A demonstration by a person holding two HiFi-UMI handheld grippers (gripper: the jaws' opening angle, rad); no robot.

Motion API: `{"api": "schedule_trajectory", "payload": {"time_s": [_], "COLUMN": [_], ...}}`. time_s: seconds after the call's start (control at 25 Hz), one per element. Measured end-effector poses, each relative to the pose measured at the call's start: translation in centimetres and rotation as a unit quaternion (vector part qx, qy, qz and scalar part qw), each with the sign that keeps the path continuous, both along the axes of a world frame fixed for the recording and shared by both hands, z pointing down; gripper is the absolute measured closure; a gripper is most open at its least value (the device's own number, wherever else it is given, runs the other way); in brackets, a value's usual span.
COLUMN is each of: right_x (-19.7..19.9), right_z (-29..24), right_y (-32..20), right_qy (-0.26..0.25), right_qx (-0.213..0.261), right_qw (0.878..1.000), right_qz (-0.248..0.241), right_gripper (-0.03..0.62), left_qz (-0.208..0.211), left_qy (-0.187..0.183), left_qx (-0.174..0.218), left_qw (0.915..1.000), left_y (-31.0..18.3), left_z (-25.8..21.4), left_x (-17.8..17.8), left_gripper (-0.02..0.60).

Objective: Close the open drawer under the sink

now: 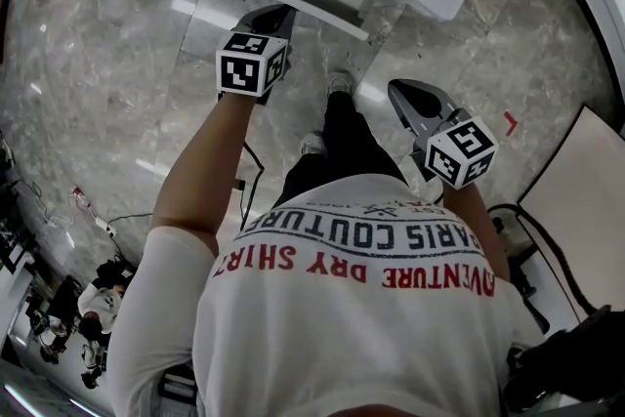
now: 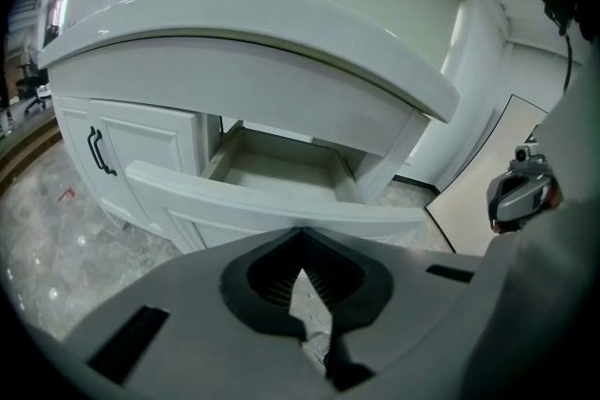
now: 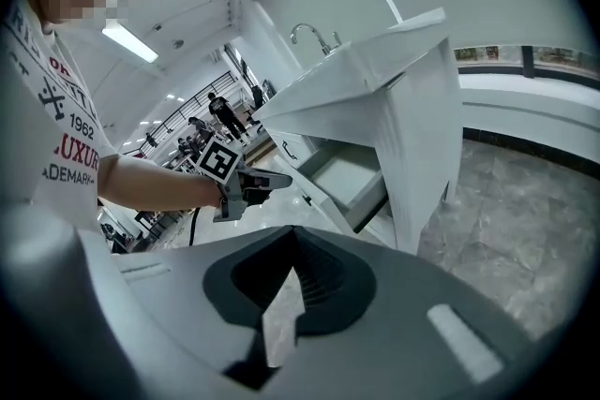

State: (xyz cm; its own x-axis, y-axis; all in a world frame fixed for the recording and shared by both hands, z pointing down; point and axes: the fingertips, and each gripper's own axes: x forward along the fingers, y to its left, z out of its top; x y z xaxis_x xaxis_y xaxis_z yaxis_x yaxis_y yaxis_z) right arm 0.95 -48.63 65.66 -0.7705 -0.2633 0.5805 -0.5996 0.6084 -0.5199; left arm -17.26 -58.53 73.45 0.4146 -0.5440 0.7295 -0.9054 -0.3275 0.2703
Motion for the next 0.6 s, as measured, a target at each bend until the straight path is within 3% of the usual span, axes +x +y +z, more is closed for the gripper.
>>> {"api": "schedule_trajectory", "payload": {"time_s": [0.6], "right_x": [2.6], "right_z": [0.9], "right_y": [-2.9], "right_qy": [0.019], "right_qx": [-0.01], "right_qw": [0.999], "right_qz": [0.024], "right_gripper": [0.592], "left_qz": [0.004], "left_qy": [0.01], "left_qx": [0.019], "left_qw": [0.9998], "left_y": [-6.3], "left_z": [-0.3], "left_x": [1.9], "left_gripper": [0.581]}}
